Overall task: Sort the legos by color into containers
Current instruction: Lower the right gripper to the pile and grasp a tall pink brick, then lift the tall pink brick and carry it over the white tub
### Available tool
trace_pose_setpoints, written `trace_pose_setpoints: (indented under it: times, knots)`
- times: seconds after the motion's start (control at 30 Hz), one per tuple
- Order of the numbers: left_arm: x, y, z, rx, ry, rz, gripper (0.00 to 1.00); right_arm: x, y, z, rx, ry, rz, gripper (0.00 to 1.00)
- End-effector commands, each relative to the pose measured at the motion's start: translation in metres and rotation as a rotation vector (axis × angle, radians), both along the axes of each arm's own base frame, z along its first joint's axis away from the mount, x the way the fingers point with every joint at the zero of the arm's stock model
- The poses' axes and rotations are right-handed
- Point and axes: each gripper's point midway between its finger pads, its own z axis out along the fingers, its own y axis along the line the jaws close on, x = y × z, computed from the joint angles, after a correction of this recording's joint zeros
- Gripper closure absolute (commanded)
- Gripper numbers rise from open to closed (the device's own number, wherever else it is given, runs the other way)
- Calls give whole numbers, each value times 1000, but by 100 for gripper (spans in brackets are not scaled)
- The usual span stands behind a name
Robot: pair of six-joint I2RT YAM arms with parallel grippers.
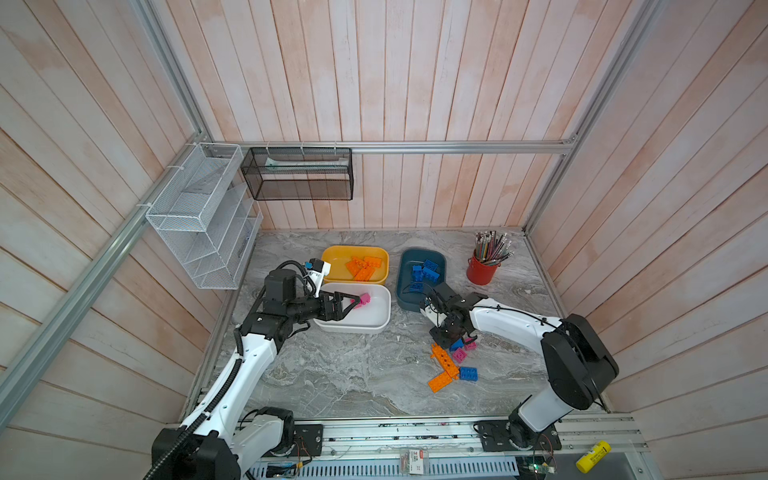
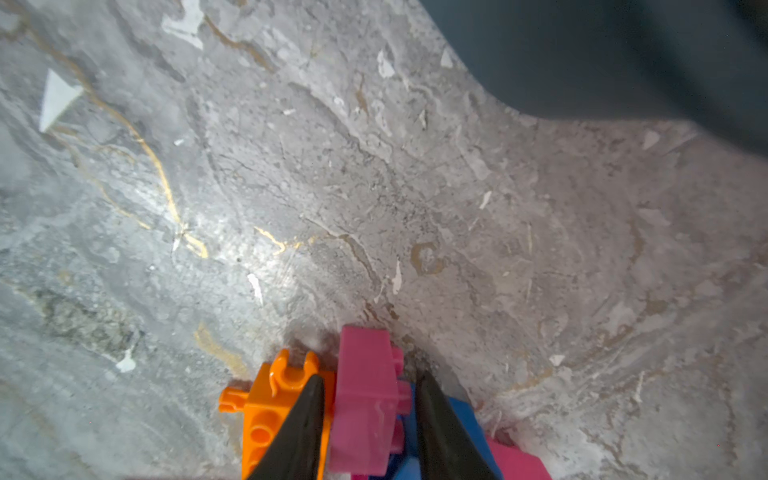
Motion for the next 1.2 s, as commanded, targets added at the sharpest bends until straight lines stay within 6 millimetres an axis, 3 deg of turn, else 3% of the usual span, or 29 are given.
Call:
trace_pose_setpoints:
  times: [0.0, 0.27, 0.43, 0.53, 0.67, 0.77, 0.9, 1.17]
  knots:
    - [-1, -1, -8, 14, 0, -17, 0, -6, -11, -12, -51, 31, -17, 67]
    - [-2, -1, -7, 11, -1, -19, 0, -4, -8, -13, -54, 42, -13, 75]
    - [-2, -1, -4, 16, -6, -18, 1, 12, 5, 18, 0, -16, -15, 84]
    - [0, 1, 1, 27, -21, -7, 0, 27, 34, 55, 122, -80, 19, 84]
    - [1, 3, 9, 30, -40, 4, 0, 43, 92, 107, 351, -158, 98, 84]
    - [1, 7, 13, 32, -51, 18, 0, 51, 135, 129, 506, -193, 164, 84]
    - [0, 11, 18, 29, -63, 34, 0, 81, 169, 137, 570, -236, 193, 84]
    - [2, 15, 19, 22, -69, 48, 0, 165, 214, 117, 544, -377, 148, 84]
